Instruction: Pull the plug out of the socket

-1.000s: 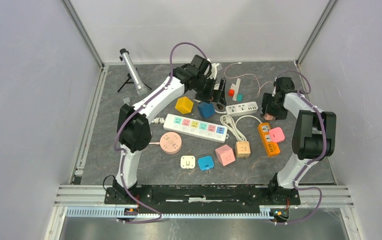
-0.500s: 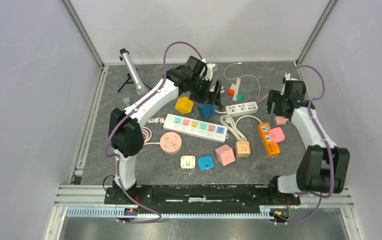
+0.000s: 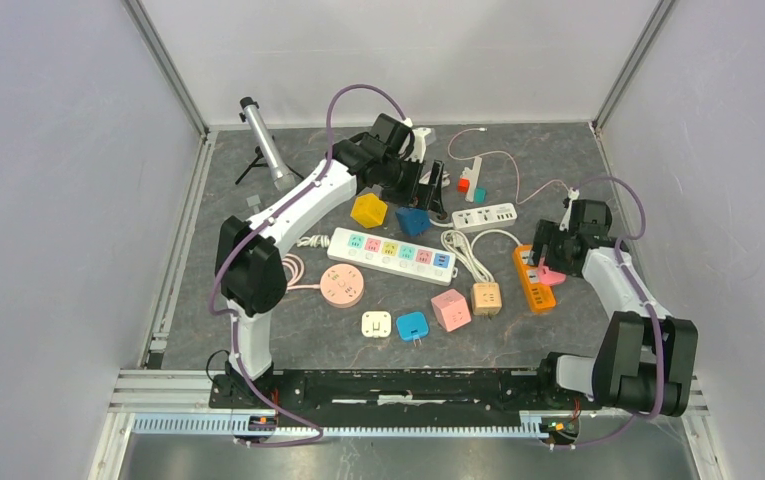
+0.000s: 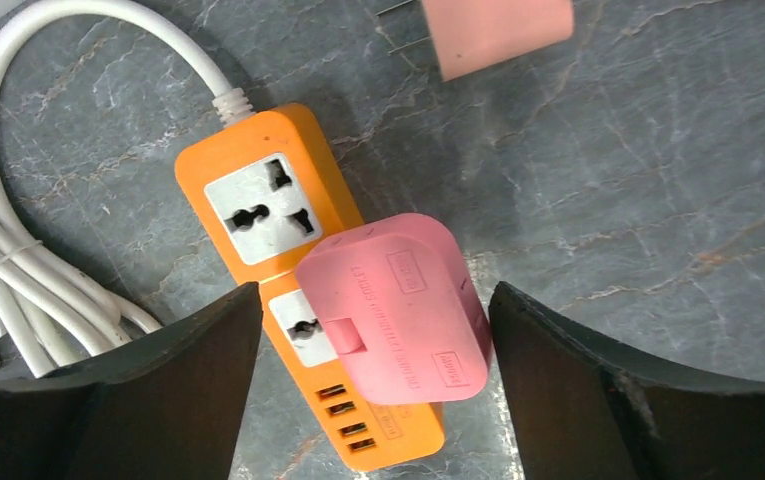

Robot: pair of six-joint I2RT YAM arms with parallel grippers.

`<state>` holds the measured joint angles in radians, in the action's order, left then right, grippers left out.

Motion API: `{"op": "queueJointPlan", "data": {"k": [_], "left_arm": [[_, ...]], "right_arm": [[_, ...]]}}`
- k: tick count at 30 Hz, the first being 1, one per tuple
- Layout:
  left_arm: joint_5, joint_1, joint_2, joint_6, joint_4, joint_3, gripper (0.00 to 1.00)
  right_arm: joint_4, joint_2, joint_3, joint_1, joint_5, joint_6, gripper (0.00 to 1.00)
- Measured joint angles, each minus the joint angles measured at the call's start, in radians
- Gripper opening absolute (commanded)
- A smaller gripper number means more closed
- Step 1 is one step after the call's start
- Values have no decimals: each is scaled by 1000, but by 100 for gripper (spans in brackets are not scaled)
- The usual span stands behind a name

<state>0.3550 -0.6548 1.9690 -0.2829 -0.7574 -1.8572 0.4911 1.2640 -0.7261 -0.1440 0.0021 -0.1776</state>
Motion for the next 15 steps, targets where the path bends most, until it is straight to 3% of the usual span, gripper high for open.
{"op": "queueJointPlan", "data": {"k": [6, 10, 15], "left_arm": [[26, 0, -5, -3, 13, 14, 99], [48, 0, -5, -11, 22, 18, 97], [66, 0, -5, -19, 32, 18, 97]], "right_arm": [[-26, 7, 28, -9, -78, -12, 53], [-42, -38, 20, -13, -87, -21, 24], [-83, -75, 17, -13, -113, -34, 18]]}}
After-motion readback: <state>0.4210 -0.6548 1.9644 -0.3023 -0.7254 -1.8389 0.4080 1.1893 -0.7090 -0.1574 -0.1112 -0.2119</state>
